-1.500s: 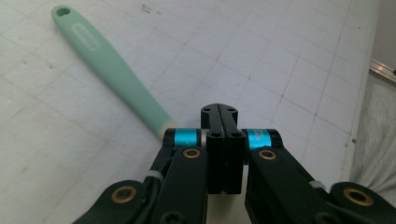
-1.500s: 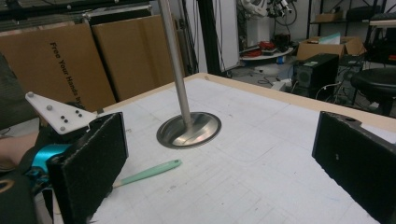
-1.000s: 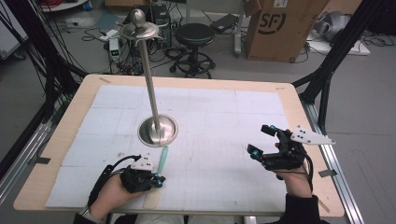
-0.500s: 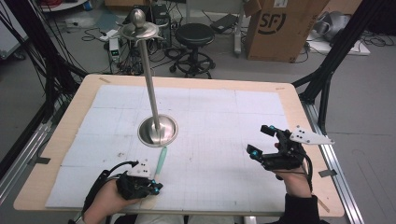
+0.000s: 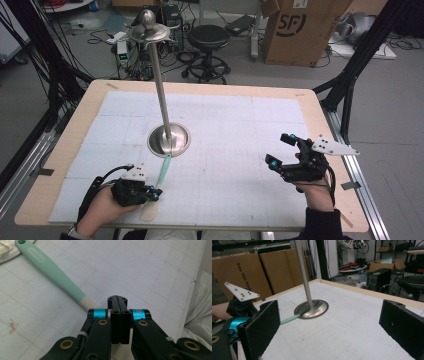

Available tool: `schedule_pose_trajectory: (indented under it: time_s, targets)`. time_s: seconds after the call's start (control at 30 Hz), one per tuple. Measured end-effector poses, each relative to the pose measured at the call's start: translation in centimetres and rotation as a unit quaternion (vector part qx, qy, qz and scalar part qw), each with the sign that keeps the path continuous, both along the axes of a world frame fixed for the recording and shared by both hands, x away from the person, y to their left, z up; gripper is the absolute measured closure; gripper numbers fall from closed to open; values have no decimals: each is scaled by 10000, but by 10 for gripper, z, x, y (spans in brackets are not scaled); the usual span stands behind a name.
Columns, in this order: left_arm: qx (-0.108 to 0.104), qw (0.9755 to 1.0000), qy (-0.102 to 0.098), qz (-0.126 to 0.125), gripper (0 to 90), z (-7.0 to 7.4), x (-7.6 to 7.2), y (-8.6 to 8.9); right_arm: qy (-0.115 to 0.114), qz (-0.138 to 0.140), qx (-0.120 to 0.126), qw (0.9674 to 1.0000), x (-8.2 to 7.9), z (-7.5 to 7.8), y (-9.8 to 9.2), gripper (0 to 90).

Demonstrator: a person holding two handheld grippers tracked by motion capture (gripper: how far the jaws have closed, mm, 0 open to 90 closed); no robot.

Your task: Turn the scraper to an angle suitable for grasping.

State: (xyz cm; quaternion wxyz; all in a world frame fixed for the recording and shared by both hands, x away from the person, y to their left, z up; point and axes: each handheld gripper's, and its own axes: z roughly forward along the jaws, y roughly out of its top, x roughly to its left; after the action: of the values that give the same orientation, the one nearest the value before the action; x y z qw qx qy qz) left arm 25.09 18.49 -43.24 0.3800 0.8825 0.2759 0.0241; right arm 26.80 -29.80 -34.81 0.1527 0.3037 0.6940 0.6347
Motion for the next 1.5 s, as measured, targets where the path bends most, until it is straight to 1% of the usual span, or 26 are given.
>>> schedule_pose_trajectory:
  time_s: [0.03, 0.07, 0.1, 0.17, 0.23, 0.3, 0.33, 0.4, 0.47, 0.53, 0.57, 0.6, 0.63, 0.67, 0.73, 0.8, 0.83, 0.87, 0.97, 1.0, 1.03, 1.13, 1.2, 1.27, 1.4, 1.5]
  targets:
    - [-54, 10000, -19, 52, 900, 2, 2, 2, 27, 7, -7, 10000, 0, -1, 1, 22]
    - [-159, 9998, -48, 137, 900, 3, 4, 5, 36, 22, -19, 10000, 1, -1, 1, 22]
    - [-271, 9992, -86, 271, 900, 5, 7, 7, 47, 30, -32, 10000, 1, -2, 2, 23]
    - [-335, 9975, -200, 588, 900, 7, 16, 13, 74, 57, -48, 9999, 1, -3, 4, 22]
    - [-372, 9941, -225, 994, 900, 6, 27, 17, 66, 65, -78, 9999, 2, -3, 6, 22]
    - [-296, 9908, -216, 1304, 900, 2, 38, 20, 93, 98, -88, 9999, 2, -4, 8, 22]
    - [-243, 9897, -215, 1393, 900, 0, 42, 21, 84, 105, -103, 9999, 2, -4, 9, 22]
    - [-184, 9886, -200, 1479, 900, -4, 47, 22, 94, 122, -122, 9998, 2, -4, 10, 22]
    - [-176, 9883, -221, 1498, 900, -7, 51, 20, 101, 120, -124, 9998, 2, -5, 11, 22]
    - [-116, 9888, -234, 1473, 900, -10, 55, 16, 129, 75, -125, 9998, 3, -5, 11, 22]
    - [-140, 9881, -304, 1502, 900, -11, 57, 14, 127, 54, -121, 9998, 3, -6, 10, 22]
    - [-95, 9874, -391, 1533, 900, -11, 58, 11, 160, 54, -118, 9998, 3, -7, 10, 22]
    - [-19, 9871, -481, 1528, 900, -11, 60, 7, 154, 44, -119, 9998, 4, -7, 10, 22]
    - [72, 9873, -549, 1487, 900, -11, 62, 4, 175, 41, -114, 9998, 3, -7, 10, 22]
    - [115, 9873, -590, 1471, 900, -10, 64, -3, 174, 32, -103, 9998, 3, -7, 10, 22]
    - [42, 9878, -585, 1444, 900, -11, 65, -11, 144, 48, -115, 9998, 3, -6, 11, 22]
    - [50, 9883, -598, 1404, 900, -11, 65, -14, 144, 48, -115, 9998, 3, -6, 11, 22]
    - [25, 9890, -572, 1361, 900, -11, 65, -17, 159, 48, -113, 9998, 3, -6, 11, 22]
    - [-60, 9903, -526, 1287, 900, -12, 64, -27, 158, 62, -138, 9998, 3, -7, 11, 22]
    - [-95, 9913, -511, 1209, 900, -12, 63, -31, 148, 63, -146, 9998, 4, -7, 11, 22]
    - [-99, 9920, -535, 1143, 900, -12, 62, -36, 163, 52, -144, 9998, 4, -7, 10, 22]
    - [-102, 9948, -507, 877, 900, -12, 57, -50, 158, 55, -132, 9998, 4, -7, 9, 22]
    - [-91, 9959, -537, 717, 900, -12, 52, -59, 131, 43, -123, 9998, 4, -7, 8, 22]
    - [-90, 9972, -503, 542, 900, -11, 48, -67, 120, 29, -111, 9999, 3, -6, 7, 22]
    - [-75, 9986, -475, 227, 900, -11, 40, -80, 117, 11, -92, 9999, 2, -5, 6, 22]
    - [-65, 9988, -484, -13, 900, -10, 34, -88, 128, 19, -94, 9999, 3, -6, 6, 22]
